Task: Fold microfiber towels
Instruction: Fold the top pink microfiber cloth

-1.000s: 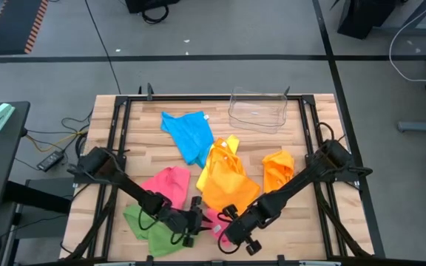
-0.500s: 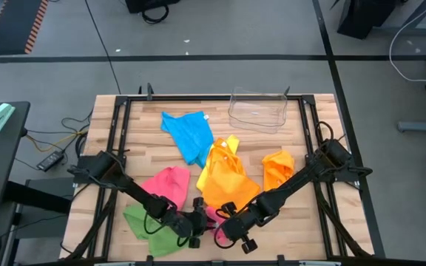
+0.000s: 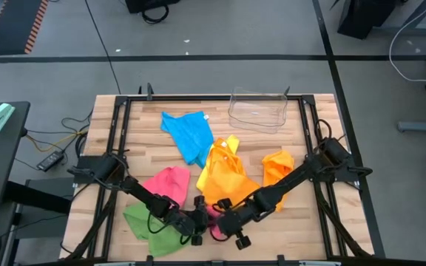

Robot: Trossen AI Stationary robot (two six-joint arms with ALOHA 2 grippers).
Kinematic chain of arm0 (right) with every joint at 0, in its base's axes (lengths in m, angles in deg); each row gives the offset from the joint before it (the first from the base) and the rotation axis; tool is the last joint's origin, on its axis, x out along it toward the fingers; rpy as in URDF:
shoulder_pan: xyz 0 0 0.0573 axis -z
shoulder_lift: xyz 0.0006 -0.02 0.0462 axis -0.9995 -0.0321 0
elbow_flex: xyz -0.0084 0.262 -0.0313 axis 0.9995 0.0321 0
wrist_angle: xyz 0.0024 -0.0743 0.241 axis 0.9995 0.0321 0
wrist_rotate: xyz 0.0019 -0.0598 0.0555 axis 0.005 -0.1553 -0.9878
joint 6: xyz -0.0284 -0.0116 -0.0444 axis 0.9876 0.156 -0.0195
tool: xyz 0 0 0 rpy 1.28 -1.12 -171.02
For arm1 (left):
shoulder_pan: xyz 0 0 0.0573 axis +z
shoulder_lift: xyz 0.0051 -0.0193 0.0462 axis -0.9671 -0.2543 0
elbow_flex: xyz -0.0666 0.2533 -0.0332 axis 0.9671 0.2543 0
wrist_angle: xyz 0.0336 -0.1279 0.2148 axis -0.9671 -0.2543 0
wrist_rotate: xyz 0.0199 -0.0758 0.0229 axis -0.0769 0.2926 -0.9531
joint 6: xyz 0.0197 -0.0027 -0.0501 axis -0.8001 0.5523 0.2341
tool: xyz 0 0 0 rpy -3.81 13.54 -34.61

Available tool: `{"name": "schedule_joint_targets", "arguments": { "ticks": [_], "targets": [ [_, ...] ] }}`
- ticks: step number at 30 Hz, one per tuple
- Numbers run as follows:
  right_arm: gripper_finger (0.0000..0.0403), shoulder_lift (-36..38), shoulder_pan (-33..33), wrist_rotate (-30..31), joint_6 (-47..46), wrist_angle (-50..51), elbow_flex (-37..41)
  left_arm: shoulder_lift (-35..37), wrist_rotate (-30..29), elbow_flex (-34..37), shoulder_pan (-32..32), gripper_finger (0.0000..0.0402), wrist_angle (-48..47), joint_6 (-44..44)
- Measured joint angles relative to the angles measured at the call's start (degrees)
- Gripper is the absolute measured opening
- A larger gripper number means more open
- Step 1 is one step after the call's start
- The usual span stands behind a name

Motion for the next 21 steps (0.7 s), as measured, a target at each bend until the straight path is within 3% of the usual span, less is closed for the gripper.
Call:
{"name": "schedule_joint_targets", "arguments": {
  "ticks": [12,21],
  "targets": [
    [0.0018,0.0,1.58,-0.7,0.92,-0.33,0.66,4.19,-0.23,0.12,-1.33,0.0077,-4.14,-2.99],
    [0.0017,0.0,1.26,-0.72,0.93,-0.27,0.67,10.08,-3.71,0.09,-2.01,0.0072,-19.39,-0.69]
  ]
}}
